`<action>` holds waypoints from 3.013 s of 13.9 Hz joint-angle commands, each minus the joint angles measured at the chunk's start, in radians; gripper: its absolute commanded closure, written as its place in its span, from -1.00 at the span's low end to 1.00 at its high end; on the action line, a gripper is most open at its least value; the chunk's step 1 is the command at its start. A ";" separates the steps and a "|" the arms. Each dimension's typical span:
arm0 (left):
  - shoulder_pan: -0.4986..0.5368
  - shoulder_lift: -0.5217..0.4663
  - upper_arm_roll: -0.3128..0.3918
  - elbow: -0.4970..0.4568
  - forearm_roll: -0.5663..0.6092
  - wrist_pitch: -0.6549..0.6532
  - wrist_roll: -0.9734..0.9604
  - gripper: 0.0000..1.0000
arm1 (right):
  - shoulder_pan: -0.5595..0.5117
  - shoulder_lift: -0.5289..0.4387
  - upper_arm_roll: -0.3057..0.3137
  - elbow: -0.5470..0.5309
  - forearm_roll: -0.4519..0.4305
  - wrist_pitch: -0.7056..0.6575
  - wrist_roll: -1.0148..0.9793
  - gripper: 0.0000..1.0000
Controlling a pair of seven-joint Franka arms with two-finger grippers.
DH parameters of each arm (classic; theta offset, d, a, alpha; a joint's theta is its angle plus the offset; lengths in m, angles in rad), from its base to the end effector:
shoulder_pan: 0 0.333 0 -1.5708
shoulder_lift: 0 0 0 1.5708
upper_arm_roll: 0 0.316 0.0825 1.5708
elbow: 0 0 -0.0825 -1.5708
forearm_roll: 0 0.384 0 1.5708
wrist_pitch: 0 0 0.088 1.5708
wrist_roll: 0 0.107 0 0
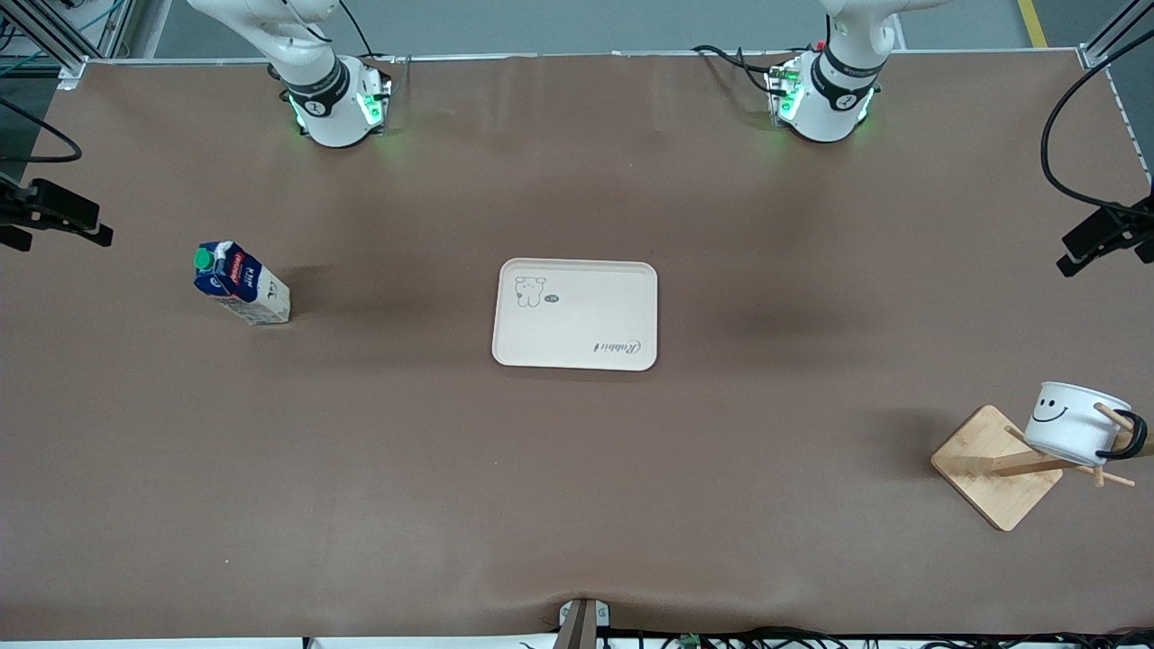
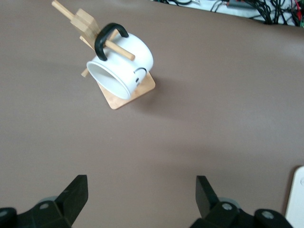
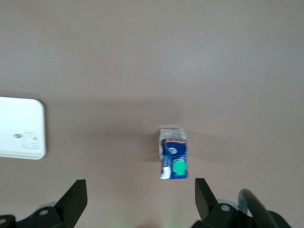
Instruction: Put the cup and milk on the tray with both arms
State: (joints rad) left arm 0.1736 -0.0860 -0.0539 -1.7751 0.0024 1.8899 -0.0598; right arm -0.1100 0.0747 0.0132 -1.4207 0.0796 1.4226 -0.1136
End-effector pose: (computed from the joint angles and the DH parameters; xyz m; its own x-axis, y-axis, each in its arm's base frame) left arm 0.5499 0.0652 0.6042 0.9642 0.1747 0.1994 0.1773 -0.9841 0.0049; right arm 0.5608 -0.0453 0.6404 0.9976 0.0284 -0.0627 0.0228 -0.9959 -0.0880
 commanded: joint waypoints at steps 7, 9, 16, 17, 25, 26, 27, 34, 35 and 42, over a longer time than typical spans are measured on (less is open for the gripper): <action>0.078 0.000 -0.007 -0.197 -0.012 0.363 0.005 -1.00 | -0.016 -0.007 0.004 -0.038 0.055 -0.010 -0.011 -1.00; 0.086 0.031 -0.006 -0.222 -0.057 0.441 0.005 -1.00 | 0.000 -0.009 0.004 -0.050 0.049 -0.005 -0.011 -1.00; 0.093 0.207 -0.012 -0.221 -0.071 0.716 0.006 -0.93 | 0.027 -0.006 0.005 -0.070 -0.003 -0.050 -0.009 -1.00; 0.090 0.227 -0.015 -0.218 -0.071 0.750 0.006 -0.86 | 0.053 -0.007 0.005 -0.069 -0.054 -0.024 -0.005 -1.00; 0.079 0.270 -0.032 -0.211 -0.075 0.819 0.003 -0.34 | 0.046 0.004 0.001 -0.058 -0.066 0.084 -0.006 -1.00; 0.079 0.269 -0.034 -0.214 -0.076 0.819 0.003 -0.24 | 0.049 0.004 -0.001 -0.060 -0.064 0.084 -0.006 -1.00; 0.079 0.269 -0.034 -0.214 -0.076 0.819 0.005 -0.16 | 0.047 0.004 -0.001 -0.060 -0.066 0.087 -0.006 -1.00; 0.079 0.267 -0.035 -0.218 -0.076 0.818 0.006 0.59 | 0.043 0.004 -0.002 -0.067 -0.049 0.068 -0.005 -1.00; 0.079 0.267 -0.040 -0.218 -0.076 0.818 0.006 0.73 | 0.043 0.004 -0.002 -0.067 -0.049 0.068 -0.005 -1.00; 0.079 0.266 -0.079 -0.214 -0.076 0.802 0.005 1.00 | 0.038 0.043 -0.002 -0.064 -0.049 0.068 -0.006 -1.00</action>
State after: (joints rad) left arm 0.2491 0.1753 -0.1089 -1.9955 -0.0599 2.6919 -0.0648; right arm -0.0615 0.1182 0.0056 -1.4885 0.0214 1.4966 -0.1140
